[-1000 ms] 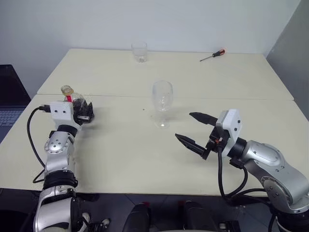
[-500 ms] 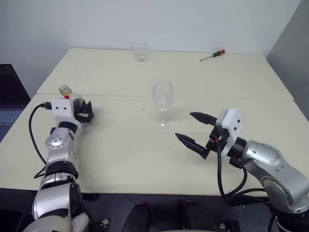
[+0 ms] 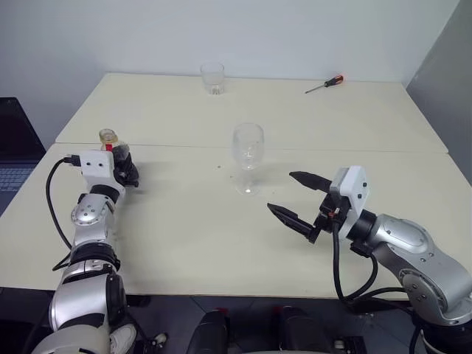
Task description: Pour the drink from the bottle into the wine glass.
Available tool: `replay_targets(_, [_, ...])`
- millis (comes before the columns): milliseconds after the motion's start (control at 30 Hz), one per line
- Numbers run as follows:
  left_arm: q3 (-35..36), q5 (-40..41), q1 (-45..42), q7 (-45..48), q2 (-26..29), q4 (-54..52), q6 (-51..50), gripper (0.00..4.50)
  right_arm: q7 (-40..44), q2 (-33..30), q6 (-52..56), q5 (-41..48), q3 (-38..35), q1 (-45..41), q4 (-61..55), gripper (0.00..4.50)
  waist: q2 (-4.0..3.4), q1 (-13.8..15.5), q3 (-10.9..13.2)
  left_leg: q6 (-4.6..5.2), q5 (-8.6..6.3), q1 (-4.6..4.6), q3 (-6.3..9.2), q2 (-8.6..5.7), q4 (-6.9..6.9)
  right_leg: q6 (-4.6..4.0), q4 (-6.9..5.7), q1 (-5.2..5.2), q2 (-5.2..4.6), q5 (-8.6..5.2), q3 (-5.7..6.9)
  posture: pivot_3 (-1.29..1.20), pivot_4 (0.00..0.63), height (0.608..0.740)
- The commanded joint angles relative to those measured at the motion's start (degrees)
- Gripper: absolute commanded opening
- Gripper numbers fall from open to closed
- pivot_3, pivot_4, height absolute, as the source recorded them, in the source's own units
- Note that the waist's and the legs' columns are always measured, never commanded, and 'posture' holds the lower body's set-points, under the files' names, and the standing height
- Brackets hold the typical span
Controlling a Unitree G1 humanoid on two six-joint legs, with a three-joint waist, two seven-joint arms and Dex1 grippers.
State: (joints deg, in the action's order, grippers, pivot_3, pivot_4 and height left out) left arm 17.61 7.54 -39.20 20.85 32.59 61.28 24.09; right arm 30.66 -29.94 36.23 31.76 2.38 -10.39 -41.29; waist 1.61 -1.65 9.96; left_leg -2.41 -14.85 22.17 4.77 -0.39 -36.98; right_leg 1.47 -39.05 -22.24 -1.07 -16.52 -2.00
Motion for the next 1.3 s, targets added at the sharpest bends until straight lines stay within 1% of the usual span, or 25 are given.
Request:
replay_targets(33, [-0.71, -0.63, -3.26, 0.26, 1.58, -1.14, 1.15, 1.14, 2.01, -0.05, -2.37, 2.04, -1.60, -1.08, -1.70, 4.50, 0.05, 0.00, 0.02, 0.00, 0.00, 0.02, 0.00, 0.00, -0.01, 0.00, 0.00, 0.00, 0.00, 0.00, 0.01, 0.00, 0.150, 0.740])
replay_targets(167, [-2.62, -1.18, -7.23, 1.37, 0.67, -1.59, -0.06, 1.14, 4.52, -0.12, -3.79, 4.83, -2.43, -1.01, -2.68, 4.50, 0.22, 0.16, 0.09, 0.00, 0.00, 0.18, 0.05, -0.02, -0.08, 0.00, 0.00, -0.04, 0.01, 0.00, 0.16, 0.00, 0.150, 0.740])
replay_targets(267, [-5.02, -2.73, -10.25, 2.92, -0.22, -2.01, -0.46, 1.14, 4.99, -0.45, -4.44, 4.65, -2.24, -1.28, -2.45, 4.50, 0.24, 0.11, 0.08, 0.00, 0.00, 0.22, 0.05, -0.06, -0.08, 0.00, 0.01, -0.05, 0.02, 0.00, 0.18, 0.00, 0.150, 0.740])
replay_targets(400, [-9.05, -5.36, -14.53, 5.80, -1.25, -2.24, -1.08, 1.14, 3.58, -0.18, -4.00, 4.13, -2.21, -2.71, -1.08, 4.50, 0.24, 0.13, 0.08, 0.00, 0.01, 0.26, 0.05, -0.10, -0.09, 0.01, 0.02, -0.06, 0.05, 0.00, 0.20, 0.00, 0.150, 0.740])
replay_targets(600, [-14.31, -7.74, -22.76, 13.75, -2.64, -2.14, -0.73, 1.14, 1.17, 0.08, -2.29, 3.88, -2.32, -5.26, 0.41, 4.50, 0.26, -0.01, 0.10, 0.00, 0.01, 0.40, 0.05, -0.09, -0.09, 0.01, 0.00, -0.19, 0.13, 0.01, 0.20, 0.00, 0.150, 0.740])
replay_targets(767, [-17.51, -9.81, -26.23, 18.73, -2.92, -0.82, 1.85, 1.14, -0.13, 0.54, -1.92, 3.50, -2.11, -6.95, 1.72, 4.50, 0.26, -0.29, 0.09, 0.00, 0.01, 0.40, -0.02, -0.09, -0.08, 0.01, -0.01, -0.24, 0.14, 0.01, 0.12, 0.00, 0.150, 0.740])
replay_targets(867, [-20.00, -12.37, -27.46, 20.70, -2.49, 0.09, 5.64, 1.14, -0.43, 0.73, -2.22, 3.03, -1.78, -7.50, 2.27, 4.50, 0.26, -0.30, 0.10, 0.00, 0.01, 0.44, -0.04, -0.07, -0.08, 0.00, -0.04, -0.33, 0.16, 0.01, 0.08, 0.00, 0.150, 0.740])
replay_targets(1100, [-23.50, -16.91, -30.45, 21.54, -1.53, 3.15, 12.76, 1.14, -0.81, 1.18, -2.60, 2.18, -1.17, -7.79, 2.60, 4.50, 0.27, -0.19, 0.10, 0.01, 0.02, 0.79, -0.05, -0.09, -0.20, 0.00, -0.17, -0.69, 0.16, 0.01, 0.07, 0.00, 0.150, 0.740])
replay_targets(1300, [-25.88, -20.34, -32.52, 21.25, -0.76, 5.55, 18.23, 1.14, -0.88, 1.85, -3.15, 1.12, -0.53, -7.94, 3.10, 4.50, 0.27, -0.21, 0.10, 0.01, 0.02, 0.81, -0.18, -0.10, -0.20, 0.00, -0.42, -0.92, 0.16, 0.01, -0.12, 0.00, 0.150, 0.740])
